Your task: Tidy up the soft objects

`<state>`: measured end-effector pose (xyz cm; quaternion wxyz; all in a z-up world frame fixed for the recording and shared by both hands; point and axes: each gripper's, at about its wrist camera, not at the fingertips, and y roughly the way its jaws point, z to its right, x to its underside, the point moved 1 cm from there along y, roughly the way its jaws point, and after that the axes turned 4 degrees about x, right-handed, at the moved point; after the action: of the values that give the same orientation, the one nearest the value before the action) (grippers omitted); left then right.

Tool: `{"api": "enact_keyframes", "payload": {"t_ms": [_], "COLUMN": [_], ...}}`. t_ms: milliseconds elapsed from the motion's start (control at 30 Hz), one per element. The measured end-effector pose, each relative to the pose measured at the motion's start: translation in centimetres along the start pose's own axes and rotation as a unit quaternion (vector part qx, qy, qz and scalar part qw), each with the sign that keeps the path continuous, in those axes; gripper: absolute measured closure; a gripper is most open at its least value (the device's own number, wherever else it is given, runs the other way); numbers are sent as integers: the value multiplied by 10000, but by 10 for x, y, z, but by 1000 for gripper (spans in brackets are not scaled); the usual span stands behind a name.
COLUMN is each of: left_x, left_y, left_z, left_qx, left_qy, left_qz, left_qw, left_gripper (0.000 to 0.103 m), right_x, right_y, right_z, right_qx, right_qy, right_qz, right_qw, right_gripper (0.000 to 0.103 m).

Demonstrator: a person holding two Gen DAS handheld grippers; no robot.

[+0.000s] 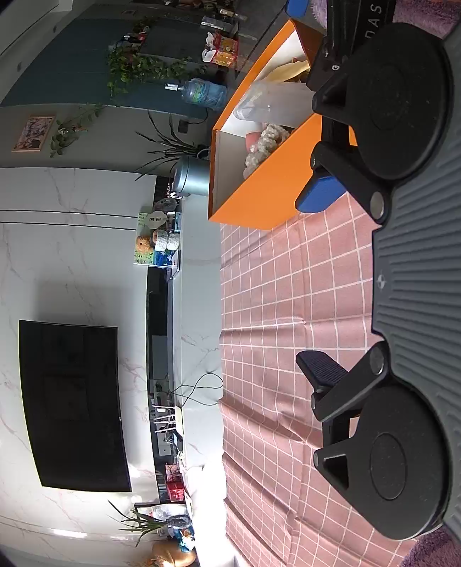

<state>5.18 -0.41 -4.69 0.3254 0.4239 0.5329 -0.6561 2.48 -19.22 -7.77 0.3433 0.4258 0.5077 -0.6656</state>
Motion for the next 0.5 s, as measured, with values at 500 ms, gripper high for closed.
{"api": "enact_keyframes", "payload": {"t_ms": [500], "left_x": [-2], "left_y": [2], "left_z": [3], "left_qx": [-95], "left_qy": [89], "left_qz": [-31], "left_qw": [9999], "left_gripper": [1], "right_x": [0], "right_y": [6], "right_z": [-2], "right_qx": [30], "right_qy": [22], "right_qz": [-101], "right_qw": [9999], "right_gripper": [3]}}
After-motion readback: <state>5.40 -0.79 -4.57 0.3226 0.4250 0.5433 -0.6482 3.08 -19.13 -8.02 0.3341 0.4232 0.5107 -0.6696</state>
